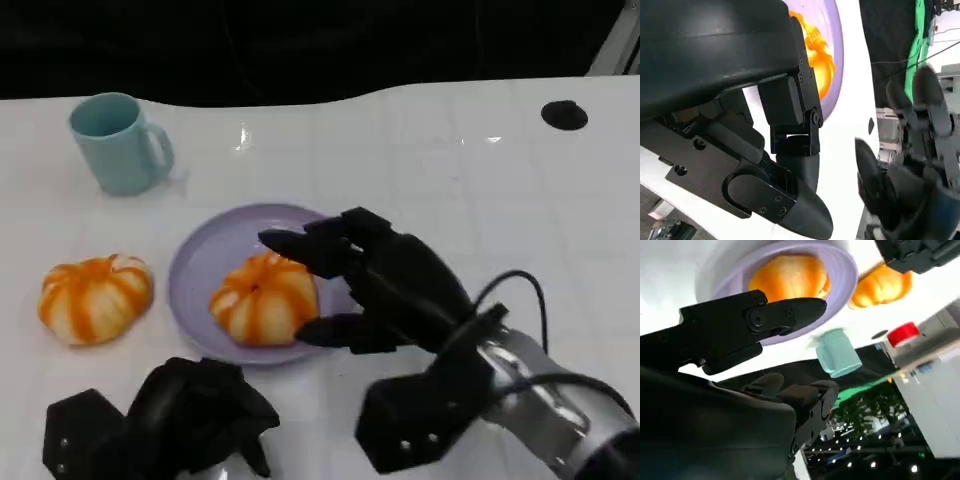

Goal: Grasp the bread from the table and place it into the plate.

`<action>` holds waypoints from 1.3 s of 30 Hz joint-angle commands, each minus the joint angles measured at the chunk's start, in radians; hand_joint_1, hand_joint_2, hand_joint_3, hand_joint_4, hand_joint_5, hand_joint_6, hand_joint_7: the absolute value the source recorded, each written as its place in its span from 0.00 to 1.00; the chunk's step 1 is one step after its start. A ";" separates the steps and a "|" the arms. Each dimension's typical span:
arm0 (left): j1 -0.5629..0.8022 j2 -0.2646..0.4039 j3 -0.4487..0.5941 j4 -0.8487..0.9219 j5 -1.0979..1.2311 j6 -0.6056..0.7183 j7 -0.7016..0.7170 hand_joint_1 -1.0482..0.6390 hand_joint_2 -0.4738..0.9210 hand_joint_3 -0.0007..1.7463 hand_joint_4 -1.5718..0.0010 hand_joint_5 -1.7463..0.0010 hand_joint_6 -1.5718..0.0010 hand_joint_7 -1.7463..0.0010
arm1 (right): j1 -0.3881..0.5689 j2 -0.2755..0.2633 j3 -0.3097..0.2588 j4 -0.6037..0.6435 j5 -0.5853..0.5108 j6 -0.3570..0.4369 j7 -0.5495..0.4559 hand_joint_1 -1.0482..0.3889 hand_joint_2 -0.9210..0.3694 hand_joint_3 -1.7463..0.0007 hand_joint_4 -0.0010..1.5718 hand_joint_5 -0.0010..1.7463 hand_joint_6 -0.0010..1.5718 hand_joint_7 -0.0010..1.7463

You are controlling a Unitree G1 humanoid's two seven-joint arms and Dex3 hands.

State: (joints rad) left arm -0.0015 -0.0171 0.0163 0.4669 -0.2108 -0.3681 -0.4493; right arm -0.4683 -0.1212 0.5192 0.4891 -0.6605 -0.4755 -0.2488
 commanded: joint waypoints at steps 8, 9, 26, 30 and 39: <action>0.007 0.009 0.004 0.003 0.011 -0.017 0.005 0.00 0.92 0.01 0.05 0.46 0.00 0.72 | 0.234 -0.047 -0.149 -0.161 0.274 -0.130 0.110 0.52 0.04 0.87 0.37 0.65 0.50 0.21; 0.008 0.008 0.004 0.002 0.010 -0.015 0.005 0.00 0.92 0.00 0.05 0.46 0.00 0.72 | 0.250 -0.054 -0.160 -0.165 0.297 -0.139 0.127 0.54 0.13 0.73 0.39 0.69 0.48 0.32; 0.025 0.000 -0.005 -0.044 0.015 0.021 0.020 0.00 0.91 0.00 0.05 0.46 0.00 0.72 | 0.435 -0.092 -0.292 -0.242 0.424 -0.112 0.290 0.54 0.30 0.41 0.45 1.00 0.37 0.87; 0.026 0.001 -0.008 -0.047 0.017 0.023 0.023 0.00 0.91 0.00 0.05 0.46 0.00 0.72 | 0.474 -0.104 -0.312 -0.261 0.429 -0.111 0.308 0.54 0.29 0.40 0.44 1.00 0.36 0.88; 0.029 0.006 -0.008 -0.051 0.015 0.025 0.021 0.00 0.92 0.01 0.05 0.45 0.00 0.72 | 0.569 -0.110 -0.352 -0.315 0.466 -0.091 0.342 0.54 0.28 0.38 0.45 1.00 0.33 0.91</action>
State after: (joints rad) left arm 0.0200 -0.0250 0.0047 0.4259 -0.2009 -0.3492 -0.4380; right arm 0.0751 -0.2204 0.1845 0.1916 -0.2196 -0.5718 0.0816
